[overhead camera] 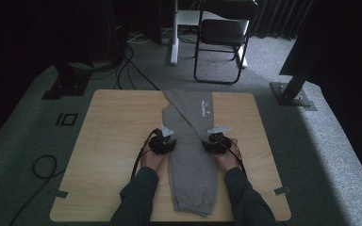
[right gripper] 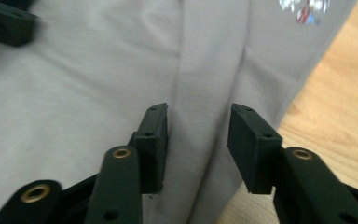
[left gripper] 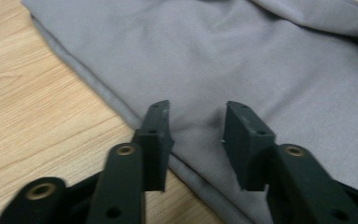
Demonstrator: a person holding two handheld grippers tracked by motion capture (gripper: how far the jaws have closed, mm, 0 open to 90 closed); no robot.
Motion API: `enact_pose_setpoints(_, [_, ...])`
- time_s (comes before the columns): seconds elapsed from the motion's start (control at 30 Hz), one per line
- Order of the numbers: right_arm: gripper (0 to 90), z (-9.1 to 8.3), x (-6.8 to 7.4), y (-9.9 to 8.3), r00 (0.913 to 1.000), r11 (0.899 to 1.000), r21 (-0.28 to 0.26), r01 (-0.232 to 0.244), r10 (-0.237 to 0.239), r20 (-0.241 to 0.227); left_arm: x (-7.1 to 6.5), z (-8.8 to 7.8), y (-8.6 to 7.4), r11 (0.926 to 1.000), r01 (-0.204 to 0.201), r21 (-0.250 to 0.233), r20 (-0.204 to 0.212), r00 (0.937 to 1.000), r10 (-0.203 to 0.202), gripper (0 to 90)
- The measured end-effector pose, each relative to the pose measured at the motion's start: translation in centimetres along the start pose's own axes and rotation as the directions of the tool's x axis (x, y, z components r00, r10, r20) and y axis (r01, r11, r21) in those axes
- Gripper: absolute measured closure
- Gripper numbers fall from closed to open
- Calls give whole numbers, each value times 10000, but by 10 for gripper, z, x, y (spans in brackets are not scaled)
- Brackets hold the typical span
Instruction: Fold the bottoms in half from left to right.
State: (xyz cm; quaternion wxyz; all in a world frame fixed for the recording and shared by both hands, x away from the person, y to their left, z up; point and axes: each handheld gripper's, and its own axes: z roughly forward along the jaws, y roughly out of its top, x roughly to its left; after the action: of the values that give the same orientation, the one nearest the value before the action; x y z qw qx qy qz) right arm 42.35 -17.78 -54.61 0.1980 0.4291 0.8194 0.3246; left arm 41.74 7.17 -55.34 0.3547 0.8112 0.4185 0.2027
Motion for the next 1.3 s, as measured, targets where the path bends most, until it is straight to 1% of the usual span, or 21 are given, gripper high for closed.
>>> enact_pose_setpoints(0.07, [659,2,-5,-1,9980,9988,-45,-491,489,-405,-1,-1,-1,10000,46,-60,29,10000,-46,709])
enact_pose_setpoints(0.1, [689,1,-5,-2,9976,9983,-77,-571,568,-396,-2,-1,-3,10000,39,-90,14,10000,-38,742])
enact_pose_setpoints(0.17, [756,-1,-4,-4,9974,9984,-73,-569,565,-436,-5,-4,-5,9999,-79,-96,-50,10000,79,800])
enact_pose_setpoints(0.23, [785,-3,-3,-7,9958,9975,-66,-709,704,-592,-10,-6,-7,9998,-186,-95,-131,9997,185,837])
enact_pose_setpoints(0.37, [800,-11,1,-16,9914,9949,-130,-999,985,-868,-17,-16,-16,9998,-180,-91,-113,9998,179,850])
enact_pose_setpoints(0.4, [800,-14,2,-19,9906,9948,-109,-1016,1002,-928,-18,-19,-18,9999,-84,-108,-43,10000,84,850])
enact_pose_setpoints(0.5, [803,-24,8,-28,9887,9949,-44,-1009,998,-1118,-24,-28,-27,9999,-61,-123,70,10000,62,850])
enact_pose_setpoints(0.57, [802,-31,12,-35,9883,9954,-34,-962,951,-1194,-30,-35,-32,9997,-212,-110,58,9998,212,849])
enact_pose_setpoints(0.63, [802,-38,17,-41,9888,9965,9,-842,836,-1239,-33,-38,-35,9997,-229,-97,78,9997,229,847])
enact_pose_setpoints(0.67, [802,-41,20,-44,9885,9967,36,-815,813,-1273,-38,-44,-41,9997,-240,-106,168,9996,241,847])
enact_pose_setpoints(0.73, [801,-48,25,-50,9885,9972,95,-740,747,-1314,-42,-50,-46,9998,-174,-111,270,9995,177,846])
enact_pose_setpoints(0.8, [800,-55,30,-56,9888,9979,113,-642,651,-1345,-47,-55,-50,9996,-256,-131,316,9992,260,844])
enact_pose_setpoints(0.9, [767,-63,34,-64,9882,9986,151,-516,533,-1438,-53,-62,-56,9991,-404,-156,352,9985,409,836])
enact_pose_setpoints(0.97, [697,-67,34,-68,9895,9988,116,-484,495,-1356,-55,-63,-58,9989,-436,-189,329,9985,442,817])
enact_pose_setpoints(1.03, [652,-69,32,-70,9956,9985,82,-546,550,-760,-54,-64,-58,9992,-362,-155,328,9988,367,778])
enact_pose_setpoints(1.07, [629,-69,28,-71,9958,9972,137,-729,735,-544,-53,-64,-58,9995,-273,-182,437,9986,281,748])
enact_pose_setpoints(1.13, [631,-70,20,-72,9919,9921,133,-1248,1251,-237,-51,-64,-58,9995,-213,-231,706,9972,229,675])
enact_pose_setpoints(1.17, [631,-70,20,-72,9919,9921,133,-1248,1251,-237,-51,-64,-58,9995,-213,-231,706,9972,229,653])
enact_pose_setpoints(1.2, [632,-71,15,-71,9875,9876,47,-1571,1571,-115,-49,-66,-58,9987,-150,-494,825,9964,190,642])
enact_pose_setpoints(1.27, [632,-73,15,-67,9879,9876,-304,-1539,1532,-255,-46,-66,-56,9967,-76,-814,862,9962,146,639])
enact_pose_setpoints(1.3, [633,-74,16,-63,9894,9885,-452,-1443,1432,-255,-44,-65,-54,9963,-21,-859,879,9961,97,636])
